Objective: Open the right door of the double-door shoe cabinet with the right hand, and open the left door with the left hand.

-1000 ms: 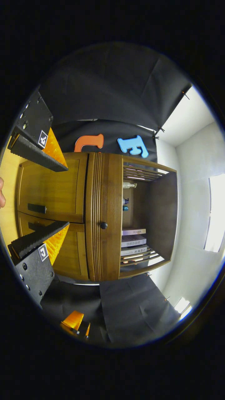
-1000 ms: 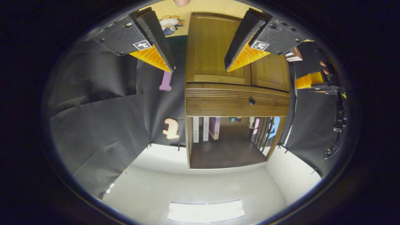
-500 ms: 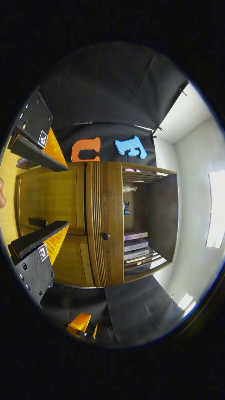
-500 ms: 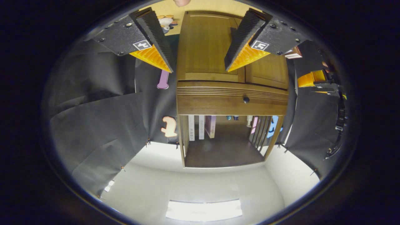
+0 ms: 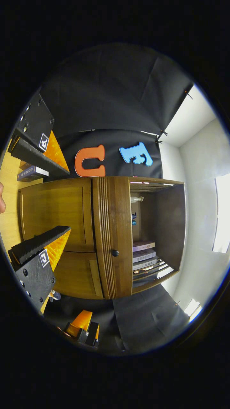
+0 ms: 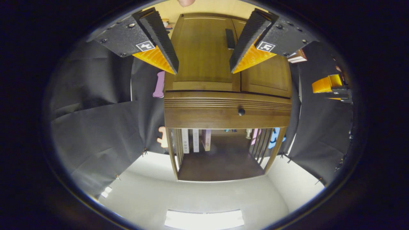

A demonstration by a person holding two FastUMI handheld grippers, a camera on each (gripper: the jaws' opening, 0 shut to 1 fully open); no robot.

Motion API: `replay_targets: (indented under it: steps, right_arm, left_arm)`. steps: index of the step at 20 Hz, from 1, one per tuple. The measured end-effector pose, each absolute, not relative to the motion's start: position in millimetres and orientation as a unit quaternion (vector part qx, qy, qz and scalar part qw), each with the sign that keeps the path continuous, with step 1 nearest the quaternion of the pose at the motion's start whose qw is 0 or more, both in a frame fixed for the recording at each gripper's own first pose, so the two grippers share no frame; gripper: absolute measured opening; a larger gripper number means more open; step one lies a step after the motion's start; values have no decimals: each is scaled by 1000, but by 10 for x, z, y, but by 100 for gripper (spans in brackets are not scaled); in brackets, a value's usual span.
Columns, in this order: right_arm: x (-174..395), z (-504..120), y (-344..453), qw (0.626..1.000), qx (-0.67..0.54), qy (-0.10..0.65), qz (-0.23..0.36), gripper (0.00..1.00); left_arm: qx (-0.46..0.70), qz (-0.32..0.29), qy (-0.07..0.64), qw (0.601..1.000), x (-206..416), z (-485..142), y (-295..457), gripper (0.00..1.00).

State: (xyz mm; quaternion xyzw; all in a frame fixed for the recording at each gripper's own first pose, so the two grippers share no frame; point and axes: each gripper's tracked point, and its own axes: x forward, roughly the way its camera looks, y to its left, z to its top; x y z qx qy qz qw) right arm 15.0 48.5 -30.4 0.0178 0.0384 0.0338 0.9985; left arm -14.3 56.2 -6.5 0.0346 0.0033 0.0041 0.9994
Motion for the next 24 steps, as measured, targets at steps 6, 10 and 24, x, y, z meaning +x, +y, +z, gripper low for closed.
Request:
replay_targets:
  steps: [6,10,24]
  right_arm:
    - [272,-538,638,996,19,66,52,100]
    - [413,-829,774,992,34,102,67,100]
    - [861,-1925,1049,975,12,206,82,87]
  left_arm:
    - [25,39,13,999,-278,-165,868,95]
    - [27,64,18,997,-409,-239,1067,95]
    - [42,178,33,983,-867,-399,1884,95]
